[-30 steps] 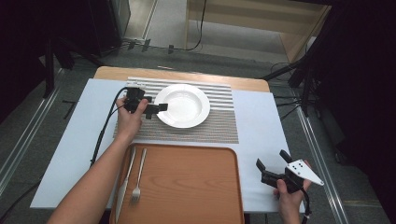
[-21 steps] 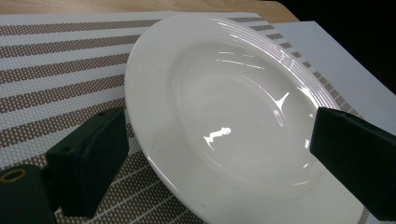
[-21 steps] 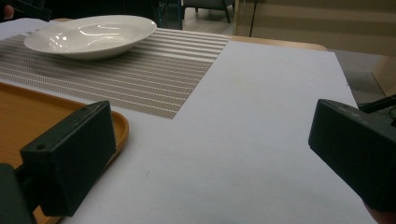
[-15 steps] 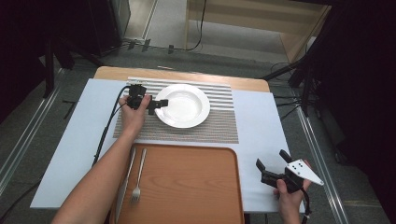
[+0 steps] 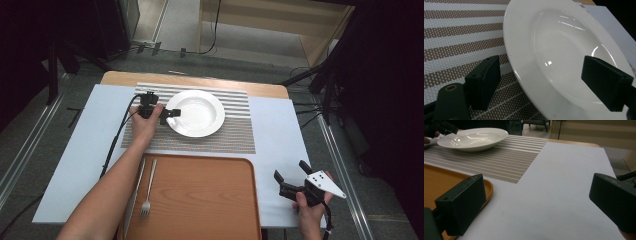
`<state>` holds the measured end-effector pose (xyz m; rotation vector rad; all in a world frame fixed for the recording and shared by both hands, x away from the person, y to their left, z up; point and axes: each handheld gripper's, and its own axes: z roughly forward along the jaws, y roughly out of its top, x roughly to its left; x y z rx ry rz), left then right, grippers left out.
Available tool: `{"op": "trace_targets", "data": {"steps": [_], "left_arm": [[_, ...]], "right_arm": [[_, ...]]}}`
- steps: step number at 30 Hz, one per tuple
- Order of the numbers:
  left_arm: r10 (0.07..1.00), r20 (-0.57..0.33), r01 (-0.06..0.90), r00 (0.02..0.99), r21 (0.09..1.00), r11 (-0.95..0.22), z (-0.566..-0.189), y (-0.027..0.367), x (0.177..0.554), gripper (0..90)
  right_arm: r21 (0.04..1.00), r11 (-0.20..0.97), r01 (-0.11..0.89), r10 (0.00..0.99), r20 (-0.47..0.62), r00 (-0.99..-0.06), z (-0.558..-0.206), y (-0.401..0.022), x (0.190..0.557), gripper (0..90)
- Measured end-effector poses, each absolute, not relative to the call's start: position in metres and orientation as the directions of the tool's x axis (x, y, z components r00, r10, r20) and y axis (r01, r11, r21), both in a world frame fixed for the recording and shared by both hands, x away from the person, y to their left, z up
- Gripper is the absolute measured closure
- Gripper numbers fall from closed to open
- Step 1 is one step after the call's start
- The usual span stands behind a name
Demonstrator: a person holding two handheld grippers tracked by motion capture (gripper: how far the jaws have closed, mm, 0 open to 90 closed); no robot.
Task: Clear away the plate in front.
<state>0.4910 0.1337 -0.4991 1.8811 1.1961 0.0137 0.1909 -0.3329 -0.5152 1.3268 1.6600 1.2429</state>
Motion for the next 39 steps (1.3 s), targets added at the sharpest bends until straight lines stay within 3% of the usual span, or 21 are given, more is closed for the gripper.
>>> {"op": "trace_targets", "data": {"steps": [11,15,23,29,39], "left_arm": [[0.756,-0.437,0.762,0.487,0.636,-0.124,-0.505,0.125,0.492,35.0],[0.798,-0.387,0.763,0.463,0.632,-0.136,-0.503,0.126,0.492,54.7],[0.759,-0.436,0.758,0.484,0.641,-0.116,-0.501,0.132,0.491,58.1],[0.672,-0.481,0.723,0.563,0.681,-0.118,-0.490,0.135,0.484,68.6],[0.639,-0.536,0.756,0.552,0.645,-0.112,-0.485,0.134,0.480,76.5]], "right_arm": [[0.944,0.031,0.328,0.963,0.061,-0.264,-0.515,-0.333,0.191,0.0],[0.944,0.030,0.330,0.963,0.062,-0.263,-0.515,-0.333,0.191,0.0],[0.942,0.031,0.333,0.963,0.061,-0.264,-0.515,-0.333,0.191,0.0],[0.943,0.034,0.332,0.962,0.060,-0.266,-0.516,-0.333,0.192,0.0],[0.940,0.038,0.340,0.963,0.057,-0.265,-0.516,-0.332,0.193,0.1]]}}
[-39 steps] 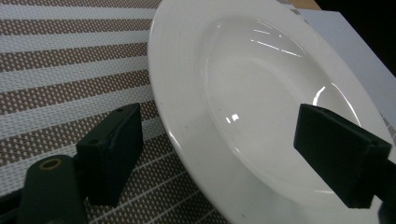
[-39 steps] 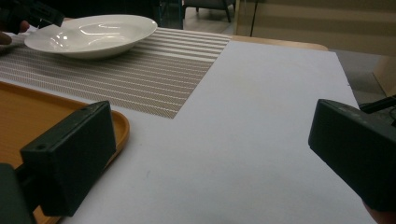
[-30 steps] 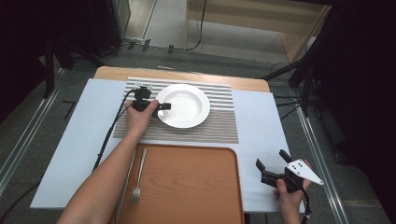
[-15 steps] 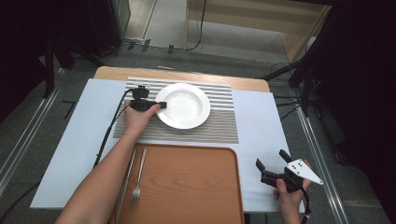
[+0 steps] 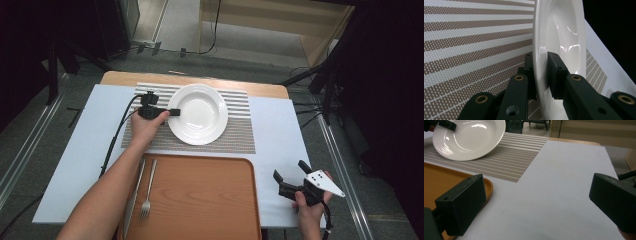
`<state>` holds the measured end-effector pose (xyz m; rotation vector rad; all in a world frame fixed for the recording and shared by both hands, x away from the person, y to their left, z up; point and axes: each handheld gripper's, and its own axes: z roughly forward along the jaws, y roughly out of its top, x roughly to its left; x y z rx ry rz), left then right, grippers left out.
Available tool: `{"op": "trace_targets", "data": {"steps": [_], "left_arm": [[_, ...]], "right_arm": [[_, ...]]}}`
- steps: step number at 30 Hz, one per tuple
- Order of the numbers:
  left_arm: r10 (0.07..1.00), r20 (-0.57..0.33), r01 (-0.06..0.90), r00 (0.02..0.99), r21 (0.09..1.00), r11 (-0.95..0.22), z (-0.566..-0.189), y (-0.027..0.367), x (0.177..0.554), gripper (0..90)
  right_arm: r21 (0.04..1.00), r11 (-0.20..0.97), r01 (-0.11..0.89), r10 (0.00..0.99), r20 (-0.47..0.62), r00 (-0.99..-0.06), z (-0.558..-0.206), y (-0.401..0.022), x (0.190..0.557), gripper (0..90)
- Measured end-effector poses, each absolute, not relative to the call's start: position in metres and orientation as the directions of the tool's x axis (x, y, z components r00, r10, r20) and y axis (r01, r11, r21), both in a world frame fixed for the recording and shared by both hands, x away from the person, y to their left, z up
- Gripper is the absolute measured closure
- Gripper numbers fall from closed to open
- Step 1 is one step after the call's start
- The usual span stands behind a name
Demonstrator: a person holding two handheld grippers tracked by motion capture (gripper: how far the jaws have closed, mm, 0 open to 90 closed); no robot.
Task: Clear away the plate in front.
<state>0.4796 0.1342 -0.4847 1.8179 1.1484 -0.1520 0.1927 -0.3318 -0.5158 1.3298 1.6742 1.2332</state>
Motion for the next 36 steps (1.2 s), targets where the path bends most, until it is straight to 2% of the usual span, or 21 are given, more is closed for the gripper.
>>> {"op": "trace_targets", "data": {"steps": [10,19,25,36], "left_arm": [[0.622,-0.603,0.792,0.499,0.609,-0.045,-0.486,0.136,0.481,78.9],[0.634,-0.574,0.771,0.518,0.634,-0.057,-0.479,0.137,0.478,78.9],[0.620,-0.612,0.781,0.491,0.624,-0.003,-0.478,0.145,0.478,78.9],[0.623,-0.598,0.766,0.504,0.643,-0.003,-0.471,0.152,0.475,78.8]], "right_arm": [[0.941,0.037,0.336,0.962,0.057,-0.266,-0.516,-0.333,0.193,0.0],[0.939,0.039,0.341,0.962,0.057,-0.267,-0.516,-0.333,0.193,0.0],[0.939,0.038,0.341,0.962,0.057,-0.266,-0.516,-0.332,0.193,0.0],[0.939,0.039,0.340,0.962,0.056,-0.265,-0.516,-0.332,0.193,0.0]]}}
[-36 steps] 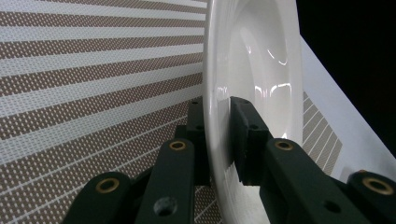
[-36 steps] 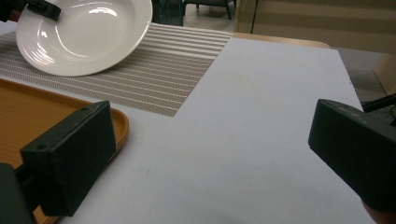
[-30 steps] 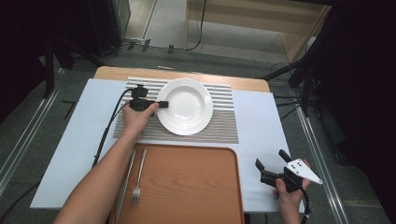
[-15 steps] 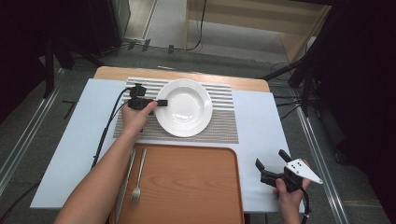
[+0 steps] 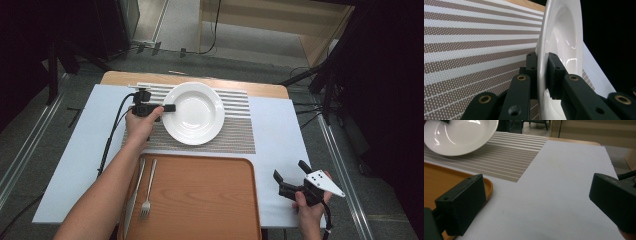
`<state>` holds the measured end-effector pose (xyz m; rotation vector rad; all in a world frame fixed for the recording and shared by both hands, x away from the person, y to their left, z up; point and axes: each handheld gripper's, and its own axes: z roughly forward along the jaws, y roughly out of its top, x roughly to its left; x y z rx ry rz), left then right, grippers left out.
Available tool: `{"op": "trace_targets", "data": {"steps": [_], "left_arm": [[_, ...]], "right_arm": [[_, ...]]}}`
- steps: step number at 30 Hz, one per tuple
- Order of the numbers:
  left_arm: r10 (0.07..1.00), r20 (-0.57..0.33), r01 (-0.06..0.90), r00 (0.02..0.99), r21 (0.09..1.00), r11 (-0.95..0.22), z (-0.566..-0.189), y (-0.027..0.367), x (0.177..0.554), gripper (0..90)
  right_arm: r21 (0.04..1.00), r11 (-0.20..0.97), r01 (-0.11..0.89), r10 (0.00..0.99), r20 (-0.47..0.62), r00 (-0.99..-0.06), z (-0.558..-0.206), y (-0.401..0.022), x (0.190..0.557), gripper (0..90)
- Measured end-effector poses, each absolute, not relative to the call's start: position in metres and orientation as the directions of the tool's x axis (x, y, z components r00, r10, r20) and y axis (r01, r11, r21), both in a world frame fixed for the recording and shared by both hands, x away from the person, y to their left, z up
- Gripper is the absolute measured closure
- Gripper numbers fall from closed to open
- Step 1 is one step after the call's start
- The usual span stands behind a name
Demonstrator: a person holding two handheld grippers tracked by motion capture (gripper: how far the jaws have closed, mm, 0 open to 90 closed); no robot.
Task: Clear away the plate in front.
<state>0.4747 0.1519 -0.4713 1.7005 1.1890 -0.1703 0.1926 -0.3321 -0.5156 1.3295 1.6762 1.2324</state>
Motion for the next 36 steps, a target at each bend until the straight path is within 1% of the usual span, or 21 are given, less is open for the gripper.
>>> {"op": "trace_targets", "data": {"steps": [4,16,32,36], "left_arm": [[0.613,-0.609,0.767,0.503,0.641,0.007,-0.470,0.155,0.473,78.8],[0.609,-0.608,0.764,0.510,0.645,0.004,-0.464,0.161,0.467,78.8],[0.586,-0.624,0.757,0.517,0.653,0.027,-0.449,0.172,0.449,78.8],[0.592,-0.614,0.753,0.522,0.658,0.017,-0.447,0.173,0.444,78.7]], "right_arm": [[0.941,0.036,0.335,0.960,0.060,-0.272,-0.516,-0.333,0.192,0.0],[0.941,0.044,0.335,0.962,0.051,-0.270,-0.516,-0.332,0.192,0.0],[0.942,0.044,0.334,0.962,0.050,-0.268,-0.516,-0.332,0.192,0.0],[0.942,0.044,0.334,0.962,0.050,-0.268,-0.516,-0.332,0.192,0.0]]}}
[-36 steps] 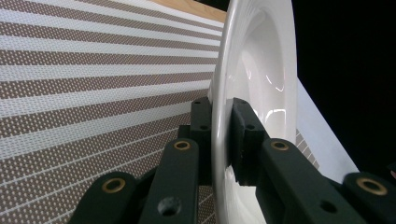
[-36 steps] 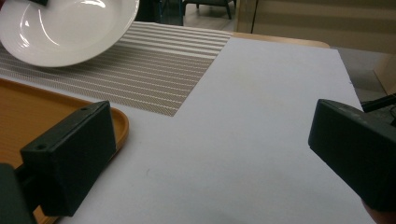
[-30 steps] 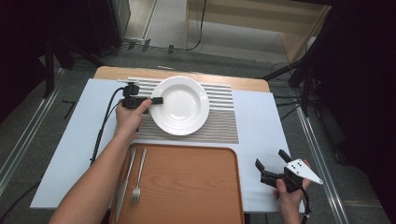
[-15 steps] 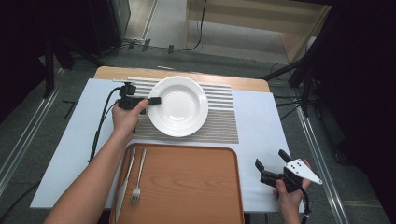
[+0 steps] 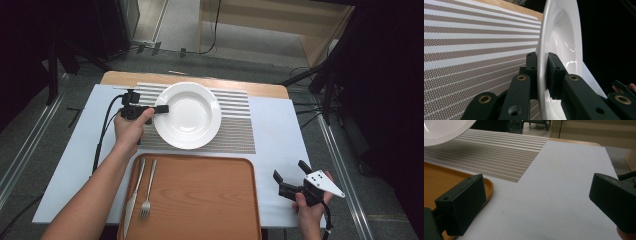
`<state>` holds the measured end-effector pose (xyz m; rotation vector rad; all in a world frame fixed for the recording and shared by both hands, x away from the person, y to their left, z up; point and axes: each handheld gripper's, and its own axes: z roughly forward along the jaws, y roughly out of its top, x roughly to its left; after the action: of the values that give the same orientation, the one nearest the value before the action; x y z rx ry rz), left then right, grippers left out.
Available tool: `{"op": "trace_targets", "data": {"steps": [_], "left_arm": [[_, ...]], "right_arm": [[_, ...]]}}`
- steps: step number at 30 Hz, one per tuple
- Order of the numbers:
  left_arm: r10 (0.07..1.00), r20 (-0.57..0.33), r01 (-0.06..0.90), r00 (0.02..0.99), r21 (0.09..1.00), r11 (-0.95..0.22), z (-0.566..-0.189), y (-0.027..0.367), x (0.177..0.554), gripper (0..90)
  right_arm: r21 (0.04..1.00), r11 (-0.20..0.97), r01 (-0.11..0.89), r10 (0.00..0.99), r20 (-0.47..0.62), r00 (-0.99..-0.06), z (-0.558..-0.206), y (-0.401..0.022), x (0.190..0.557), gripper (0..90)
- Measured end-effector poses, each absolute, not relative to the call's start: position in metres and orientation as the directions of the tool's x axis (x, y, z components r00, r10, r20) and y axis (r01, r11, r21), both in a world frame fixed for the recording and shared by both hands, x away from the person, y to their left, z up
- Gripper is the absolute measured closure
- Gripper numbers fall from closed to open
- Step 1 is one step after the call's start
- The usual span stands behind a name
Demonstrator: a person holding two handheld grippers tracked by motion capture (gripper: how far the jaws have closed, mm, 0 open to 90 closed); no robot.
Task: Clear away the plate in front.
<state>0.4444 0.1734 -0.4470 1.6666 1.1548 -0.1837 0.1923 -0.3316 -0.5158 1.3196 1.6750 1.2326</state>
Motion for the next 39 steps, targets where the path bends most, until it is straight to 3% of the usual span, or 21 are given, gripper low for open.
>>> {"op": "trace_targets", "data": {"steps": [39], "left_arm": [[0.519,-0.628,0.748,0.580,0.663,-0.033,-0.447,0.179,0.382,78.7]], "right_arm": [[0.940,0.050,0.337,0.964,0.043,-0.264,-0.516,-0.330,0.192,0.0]]}}
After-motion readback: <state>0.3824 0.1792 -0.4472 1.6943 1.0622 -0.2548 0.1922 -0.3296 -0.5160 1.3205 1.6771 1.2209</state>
